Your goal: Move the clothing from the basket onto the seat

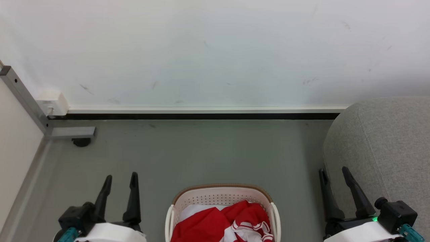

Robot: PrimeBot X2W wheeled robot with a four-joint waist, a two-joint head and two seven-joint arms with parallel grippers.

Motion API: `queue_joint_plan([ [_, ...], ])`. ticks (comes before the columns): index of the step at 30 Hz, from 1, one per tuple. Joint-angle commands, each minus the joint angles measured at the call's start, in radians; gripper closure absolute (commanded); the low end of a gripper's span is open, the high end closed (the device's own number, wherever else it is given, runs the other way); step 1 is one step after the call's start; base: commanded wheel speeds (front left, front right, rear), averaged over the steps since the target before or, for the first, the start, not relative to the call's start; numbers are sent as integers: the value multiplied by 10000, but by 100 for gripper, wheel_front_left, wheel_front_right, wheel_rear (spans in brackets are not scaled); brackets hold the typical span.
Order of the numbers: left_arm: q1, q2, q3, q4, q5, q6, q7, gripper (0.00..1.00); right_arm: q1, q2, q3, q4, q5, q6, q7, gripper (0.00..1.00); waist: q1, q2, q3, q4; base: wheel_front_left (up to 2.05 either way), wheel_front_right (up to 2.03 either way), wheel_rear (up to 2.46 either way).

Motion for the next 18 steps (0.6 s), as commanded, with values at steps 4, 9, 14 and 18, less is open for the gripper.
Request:
queue_joint_plan([
  [4, -168, 95, -64, -75, 505, -14, -193, 0, -116, -26, 61, -123, -362, -17, -140, 0, 0, 0, 15, 9, 0, 0, 0],
  [9, -173, 99, -130, -61, 792, 7, -293, 0, -70, -28, 129, -141, -609, -18, -234, 0, 0, 0, 1, 38, 0, 0, 0],
  [14, -173, 102, -167, -60, 1082, 27, -359, 0, -71, -31, 175, -163, -867, -19, -330, 0, 0, 0, 8, 54, 0, 0, 0],
  [18, -169, 104, -179, -73, 1337, 44, -420, 0, -87, -34, 239, -157, -1112, -20, -399, 0, 0, 0, 28, 50, 0, 0, 0],
])
